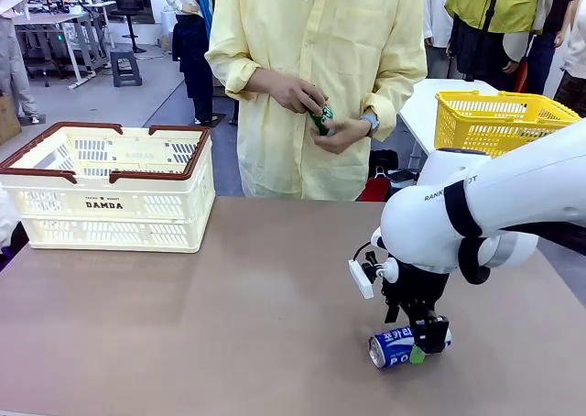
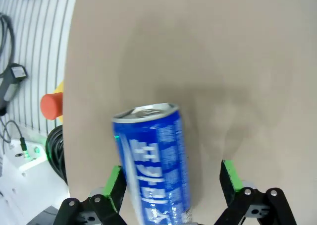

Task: Place the drinks into the Shopping basket.
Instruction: Pick up one drink and place it into the Shopping basket.

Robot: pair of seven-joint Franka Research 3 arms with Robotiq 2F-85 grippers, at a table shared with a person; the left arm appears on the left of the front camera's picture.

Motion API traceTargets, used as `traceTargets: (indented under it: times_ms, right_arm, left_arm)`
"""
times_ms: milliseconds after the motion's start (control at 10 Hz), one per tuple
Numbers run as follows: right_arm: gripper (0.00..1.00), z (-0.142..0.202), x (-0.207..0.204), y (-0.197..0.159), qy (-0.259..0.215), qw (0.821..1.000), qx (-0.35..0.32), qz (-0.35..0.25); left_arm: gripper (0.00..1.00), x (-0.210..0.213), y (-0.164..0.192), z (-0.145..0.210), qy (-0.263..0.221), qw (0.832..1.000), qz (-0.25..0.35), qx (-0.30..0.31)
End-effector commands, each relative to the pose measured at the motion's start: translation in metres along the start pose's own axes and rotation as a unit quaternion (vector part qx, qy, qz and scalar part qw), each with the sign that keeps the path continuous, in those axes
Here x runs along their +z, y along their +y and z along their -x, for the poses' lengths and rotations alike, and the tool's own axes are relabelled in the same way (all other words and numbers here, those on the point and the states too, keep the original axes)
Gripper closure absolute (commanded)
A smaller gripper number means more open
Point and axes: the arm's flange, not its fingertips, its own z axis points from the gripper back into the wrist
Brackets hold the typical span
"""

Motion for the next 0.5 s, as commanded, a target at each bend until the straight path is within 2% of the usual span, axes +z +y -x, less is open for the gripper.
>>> traceTargets:
  times_ms: [0, 300, 400]
  right_arm:
    - [0.0, 0.0152, -0.0253, 0.0227, 0.017, 0.999, -0.027, 0.009]
    - [0.0, 0.0193, -0.03, 0.0236, 0.018, 0.999, -0.033, -0.007]
    - [0.25, 0.0223, -0.0302, 0.0236, 0.013, 0.999, -0.027, -0.013]
  left_arm:
    - [0.0, 0.002, -0.0024, 0.0013, 0.005, 1.0, 0.004, 0.001]
    - [0.0, 0.002, -0.0024, 0.0013, 0.005, 1.0, 0.004, 0.001]
    - [0.0, 0.002, -0.0024, 0.0013, 0.005, 1.0, 0.004, 0.001]
